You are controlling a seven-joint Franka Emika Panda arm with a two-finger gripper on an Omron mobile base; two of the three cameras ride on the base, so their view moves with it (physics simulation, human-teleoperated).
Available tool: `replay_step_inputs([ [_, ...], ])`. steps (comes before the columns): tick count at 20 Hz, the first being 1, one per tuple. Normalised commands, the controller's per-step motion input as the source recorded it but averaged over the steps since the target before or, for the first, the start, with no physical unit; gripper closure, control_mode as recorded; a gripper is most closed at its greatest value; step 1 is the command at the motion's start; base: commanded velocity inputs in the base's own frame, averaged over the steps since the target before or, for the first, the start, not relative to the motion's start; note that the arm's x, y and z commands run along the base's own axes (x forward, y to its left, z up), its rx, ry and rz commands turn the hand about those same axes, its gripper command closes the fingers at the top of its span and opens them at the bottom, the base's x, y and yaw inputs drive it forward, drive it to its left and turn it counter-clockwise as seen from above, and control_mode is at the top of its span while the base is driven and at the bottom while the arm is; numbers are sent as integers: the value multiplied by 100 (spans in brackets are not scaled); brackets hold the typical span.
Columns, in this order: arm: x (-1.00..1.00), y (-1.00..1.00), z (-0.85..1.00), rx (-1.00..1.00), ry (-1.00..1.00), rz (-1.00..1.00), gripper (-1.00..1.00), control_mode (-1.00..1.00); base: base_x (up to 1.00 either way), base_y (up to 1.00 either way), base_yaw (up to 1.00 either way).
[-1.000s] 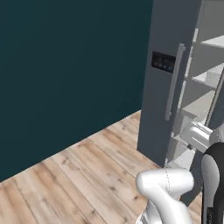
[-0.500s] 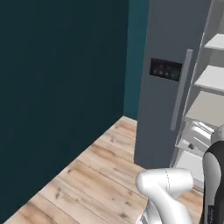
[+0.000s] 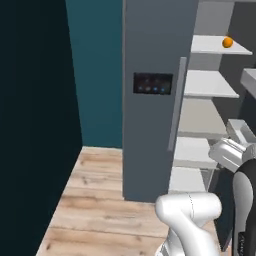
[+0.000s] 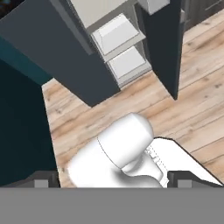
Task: Pick the orange and pear from the fridge and place them inside the tupperware on the counter.
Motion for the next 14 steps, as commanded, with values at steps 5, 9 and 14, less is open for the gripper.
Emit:
replay_step_inputs([
  [5,0,0,0,0,0,0,-100,100,56,48,-75],
  [9,0,0,0,0,0,0,-100,100,56,35,-63],
  [14,0,0,0,0,0,0,-100,100,31,23,-24],
])
